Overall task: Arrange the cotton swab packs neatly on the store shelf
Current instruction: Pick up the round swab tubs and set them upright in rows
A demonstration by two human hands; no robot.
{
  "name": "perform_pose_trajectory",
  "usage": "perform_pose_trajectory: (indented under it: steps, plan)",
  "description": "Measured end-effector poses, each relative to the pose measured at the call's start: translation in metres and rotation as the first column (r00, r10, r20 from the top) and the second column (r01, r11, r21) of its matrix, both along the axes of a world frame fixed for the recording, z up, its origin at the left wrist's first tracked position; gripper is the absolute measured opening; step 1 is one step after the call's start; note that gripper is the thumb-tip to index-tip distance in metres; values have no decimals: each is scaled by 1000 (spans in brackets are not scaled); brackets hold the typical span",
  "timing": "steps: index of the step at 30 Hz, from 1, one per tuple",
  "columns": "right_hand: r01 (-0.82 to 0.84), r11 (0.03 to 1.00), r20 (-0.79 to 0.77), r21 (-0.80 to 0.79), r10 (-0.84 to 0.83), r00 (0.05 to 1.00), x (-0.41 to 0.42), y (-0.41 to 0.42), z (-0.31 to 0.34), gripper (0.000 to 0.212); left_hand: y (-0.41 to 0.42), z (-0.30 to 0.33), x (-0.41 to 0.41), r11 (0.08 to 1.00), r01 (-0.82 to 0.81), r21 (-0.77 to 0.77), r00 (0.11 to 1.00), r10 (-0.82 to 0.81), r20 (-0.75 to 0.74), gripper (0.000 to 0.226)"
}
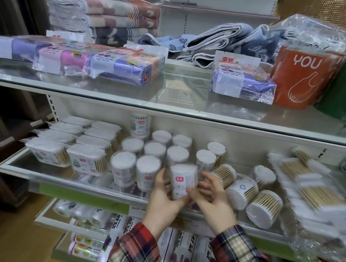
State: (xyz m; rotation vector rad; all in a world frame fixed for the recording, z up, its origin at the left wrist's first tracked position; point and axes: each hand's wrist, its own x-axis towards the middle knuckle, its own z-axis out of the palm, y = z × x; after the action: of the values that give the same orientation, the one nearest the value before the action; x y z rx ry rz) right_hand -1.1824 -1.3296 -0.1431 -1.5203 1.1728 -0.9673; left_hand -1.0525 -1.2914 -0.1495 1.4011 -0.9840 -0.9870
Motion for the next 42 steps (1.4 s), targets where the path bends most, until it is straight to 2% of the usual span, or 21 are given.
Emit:
perform_pose_trajectory:
  steps: [2, 6, 11, 16, 26, 29, 33, 39, 42]
  plan:
    - [12, 1000, -14, 8, -12, 1000, 4, -3, -4, 57, -2, -4, 0, 998, -56, 9, 995, 55, 84, 90]
    - [29, 1000, -46, -8, -29, 999, 8, -8, -15, 56, -4, -13, -5, 991, -134, 26, 974, 127, 188, 65]
    - [50, 999, -43, -6, -50, 998, 9, -9, -22, 56, -5, -18, -8, 988, -148, 32, 978, 142, 153, 55]
    - [77, 996, -114, -50, -83, 990, 16, -12, -23, 58, -1, -15, -9, 990, -136, 30, 980, 130, 148, 80]
    - [41, 999, -160, 6, -40, 986, 23, -12, -16, 57, 20, 0, -7, 992, 30, 126, 999, -33, 23, 60]
    - [46, 999, -171, 10, -43, 984, 28, -12, -16, 57, 20, 0, -6, 993, 30, 118, 1000, -30, -2, 59]
    - [26, 1000, -164, 6, -24, 986, 32, -12, -17, 56, 24, 2, -7, 995, 22, 96, 997, -14, -76, 46]
    - [32, 999, -225, -15, -34, 974, 34, -10, -21, 57, 25, 3, -7, 996, 21, 89, 991, -9, -133, 44]
    - [23, 999, -277, -25, -29, 960, 35, -10, -21, 58, 25, 1, -9, 996, 2, 89, 990, 10, -137, 51]
